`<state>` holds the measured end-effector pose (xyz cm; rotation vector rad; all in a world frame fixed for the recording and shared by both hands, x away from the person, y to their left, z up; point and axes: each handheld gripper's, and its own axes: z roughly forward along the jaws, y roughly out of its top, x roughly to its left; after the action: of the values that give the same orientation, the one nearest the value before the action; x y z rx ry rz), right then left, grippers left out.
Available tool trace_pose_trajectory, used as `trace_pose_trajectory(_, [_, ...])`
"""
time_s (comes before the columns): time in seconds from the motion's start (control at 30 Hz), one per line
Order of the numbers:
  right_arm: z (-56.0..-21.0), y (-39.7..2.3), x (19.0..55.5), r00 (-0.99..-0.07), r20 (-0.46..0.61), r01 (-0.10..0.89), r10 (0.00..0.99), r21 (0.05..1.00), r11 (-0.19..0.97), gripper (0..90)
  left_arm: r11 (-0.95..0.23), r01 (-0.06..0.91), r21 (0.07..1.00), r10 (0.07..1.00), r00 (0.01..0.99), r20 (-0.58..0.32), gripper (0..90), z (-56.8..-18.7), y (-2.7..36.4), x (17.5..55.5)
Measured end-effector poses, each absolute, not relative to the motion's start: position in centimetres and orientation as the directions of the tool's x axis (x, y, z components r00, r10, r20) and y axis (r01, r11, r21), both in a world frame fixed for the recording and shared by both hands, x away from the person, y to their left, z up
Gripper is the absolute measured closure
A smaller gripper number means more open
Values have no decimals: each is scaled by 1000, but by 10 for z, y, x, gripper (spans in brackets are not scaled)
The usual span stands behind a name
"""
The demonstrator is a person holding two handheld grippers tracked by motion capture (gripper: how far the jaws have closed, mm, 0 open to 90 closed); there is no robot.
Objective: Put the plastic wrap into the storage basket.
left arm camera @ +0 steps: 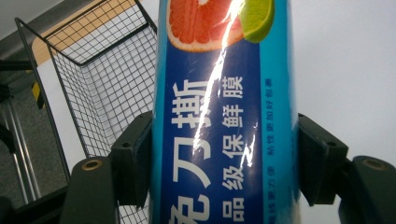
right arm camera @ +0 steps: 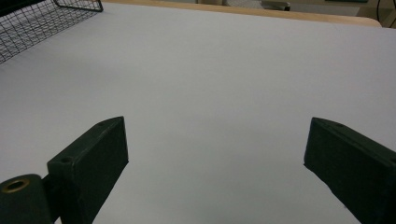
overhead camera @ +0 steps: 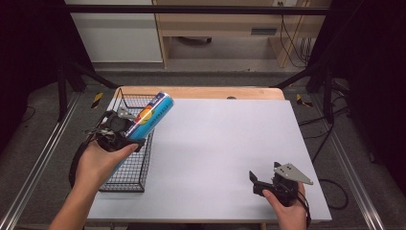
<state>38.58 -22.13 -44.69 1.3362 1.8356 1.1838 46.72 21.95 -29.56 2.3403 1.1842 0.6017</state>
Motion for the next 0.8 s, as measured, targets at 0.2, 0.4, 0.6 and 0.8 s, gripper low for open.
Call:
trace_pose_trajectory(0.2, [-446, -221, 386, -338, 54, 432, 940, 896, 104, 65, -519, 650, 555, 836, 520, 173, 319, -297, 222, 469])
trace_pose_trajectory(0.4, [-445, -221, 385, -343, 54, 427, 938, 898, 104, 66, -511, 667, 542, 844, 508, 171, 320, -297, 222, 471])
trace_pose_trajectory(0.6, [-446, -222, 385, -342, 57, 430, 938, 897, 102, 66, -507, 687, 521, 849, 501, 167, 319, -301, 224, 475])
trace_pose_trajectory(0.8, [-446, -223, 386, -337, 63, 433, 939, 896, 95, 66, -491, 710, 504, 861, 484, 156, 319, -307, 226, 477])
